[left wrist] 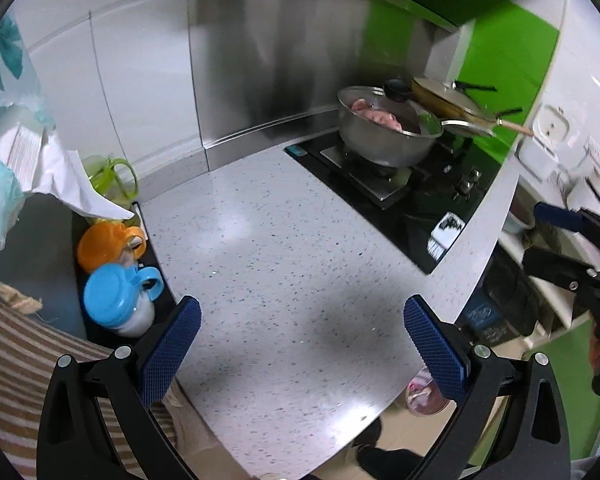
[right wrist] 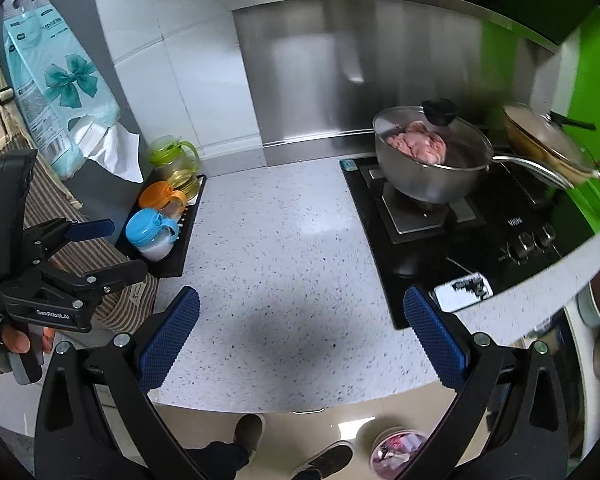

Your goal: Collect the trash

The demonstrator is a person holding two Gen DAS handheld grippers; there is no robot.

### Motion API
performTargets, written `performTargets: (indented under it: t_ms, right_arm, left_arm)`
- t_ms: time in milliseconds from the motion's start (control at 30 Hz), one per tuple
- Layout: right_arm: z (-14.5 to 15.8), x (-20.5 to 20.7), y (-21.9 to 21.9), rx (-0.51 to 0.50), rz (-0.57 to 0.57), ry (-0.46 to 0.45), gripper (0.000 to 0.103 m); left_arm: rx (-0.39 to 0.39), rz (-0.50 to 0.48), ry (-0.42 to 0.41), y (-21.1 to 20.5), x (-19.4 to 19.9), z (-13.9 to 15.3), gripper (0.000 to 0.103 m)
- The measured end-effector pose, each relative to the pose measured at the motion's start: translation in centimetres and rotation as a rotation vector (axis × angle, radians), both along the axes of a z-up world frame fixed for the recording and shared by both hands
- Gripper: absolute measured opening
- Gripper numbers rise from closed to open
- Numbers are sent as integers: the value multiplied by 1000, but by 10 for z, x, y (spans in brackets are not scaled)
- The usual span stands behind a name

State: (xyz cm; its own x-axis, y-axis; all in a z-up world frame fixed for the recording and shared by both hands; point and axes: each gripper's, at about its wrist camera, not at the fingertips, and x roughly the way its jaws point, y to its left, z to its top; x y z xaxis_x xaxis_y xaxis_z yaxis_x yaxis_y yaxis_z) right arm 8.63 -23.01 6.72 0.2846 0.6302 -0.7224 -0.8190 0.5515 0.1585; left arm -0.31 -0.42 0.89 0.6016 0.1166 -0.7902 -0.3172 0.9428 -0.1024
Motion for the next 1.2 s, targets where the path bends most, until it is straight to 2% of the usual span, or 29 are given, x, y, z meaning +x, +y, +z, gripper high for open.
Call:
performTargets:
  t_ms: [167,333,567,767,1200]
  right_arm:
    - [1,8,2,13,45,13,100]
    - [3,10,8,20,70,5,100]
    - [3,13,13,32,72,13,100]
    - [5,13,17,37,72,9,100]
    - [8,16,18,37,64,-6,100]
  left_arm:
    - [-20,52,-5,4,1,4,97]
    - [-30,64,-15,7,1,8,98]
    - [-30,57,-3,7,3,9,98]
    - [6,92,-14,8,1,12,98]
    - [0,102,-13,9,-1,13,98]
